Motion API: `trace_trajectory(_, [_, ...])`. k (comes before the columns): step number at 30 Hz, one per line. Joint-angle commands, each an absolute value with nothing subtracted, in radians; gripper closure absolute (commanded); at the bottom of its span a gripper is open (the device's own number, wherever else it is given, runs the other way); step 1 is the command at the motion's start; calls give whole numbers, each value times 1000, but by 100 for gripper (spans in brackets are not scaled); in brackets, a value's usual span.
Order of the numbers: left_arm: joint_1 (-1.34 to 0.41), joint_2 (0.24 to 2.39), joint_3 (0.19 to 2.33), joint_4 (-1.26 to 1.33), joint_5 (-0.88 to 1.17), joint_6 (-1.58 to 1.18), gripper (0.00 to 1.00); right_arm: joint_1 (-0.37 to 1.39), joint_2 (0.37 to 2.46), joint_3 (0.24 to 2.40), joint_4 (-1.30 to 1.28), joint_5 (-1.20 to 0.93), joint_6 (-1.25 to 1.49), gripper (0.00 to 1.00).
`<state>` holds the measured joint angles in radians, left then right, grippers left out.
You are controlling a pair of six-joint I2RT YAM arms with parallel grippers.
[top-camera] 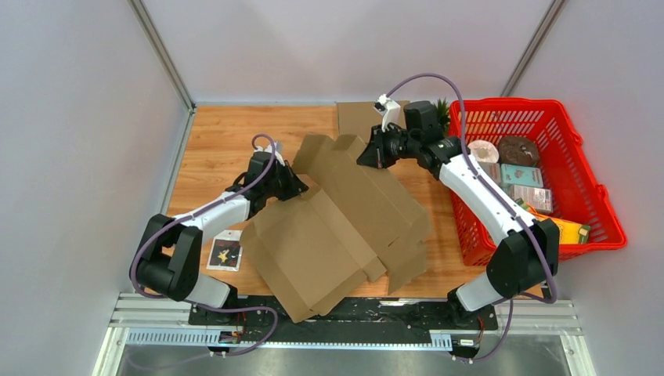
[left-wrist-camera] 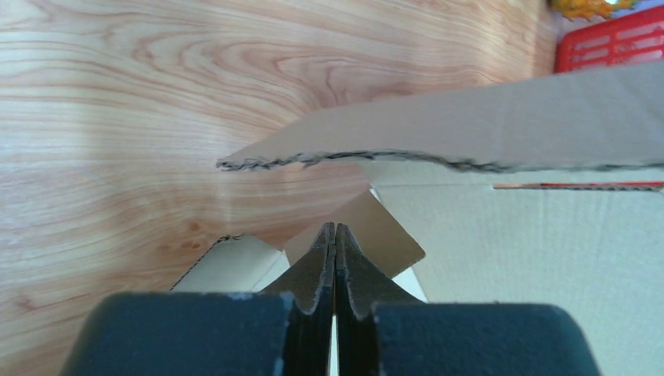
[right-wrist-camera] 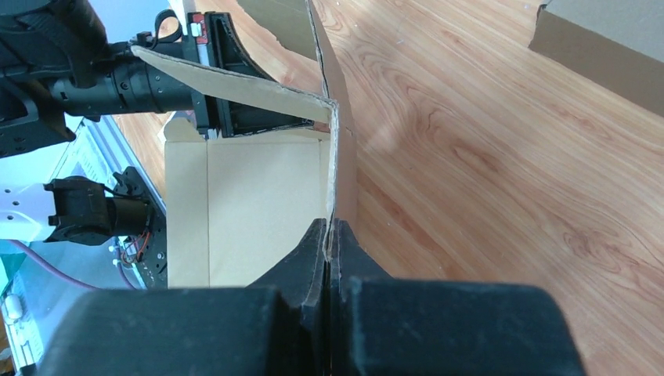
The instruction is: Fold the paper box
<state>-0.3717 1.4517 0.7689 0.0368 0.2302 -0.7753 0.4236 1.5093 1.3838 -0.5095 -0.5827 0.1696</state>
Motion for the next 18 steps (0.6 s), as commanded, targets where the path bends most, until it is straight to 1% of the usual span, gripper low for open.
trace_trajectory(1, [-431,1437,712,193,218,-811,97,471,1454,1377,-485,-511,158,100])
trace_trajectory(3, [-462,1460,703,250,189,-813,96,494,1457,1382,-505,-444,126,100])
trace_trajectory(5, [-497,1514,700,290,202,-790,94,538,1462,1394,-537,-384,94,100])
trace_trajectory(6, [-497,1526,695,325,209,-793,94,555,1465,1400,-554,-292,75,100])
trace_trajectory(7, [-497,1508,651,354,204,-796,91,592,1470,1407,-583,-247,25,100])
trace_trajectory(8, [-497,1482,620,383,175,-786,85,606,1474,1426,-600,-204,5,100])
trace_trajectory(9, [-497,1406,576,402,166,-773,82,618,1479,1434,-618,-142,-23,100])
trace_trajectory(11, [-499,1318,565,359,141,-706,74,640,1489,1451,-655,-104,-72,100])
trace_trajectory(12, [-497,1222,577,274,134,-680,72,646,1491,1460,-661,-74,-90,100])
trace_trajectory(14, [-497,1133,601,209,130,-603,66,670,1500,1470,-678,-43,-144,100])
trace_trajectory(15, [-497,1056,642,137,127,-579,65,678,1505,1483,-686,-19,-161,100])
trace_trajectory(17, [-497,1002,696,79,111,-505,61,707,1526,1497,-706,-2,-205,100])
trace_trajectory(18, [-497,980,766,24,110,-476,56,716,1535,1503,-713,33,-218,100])
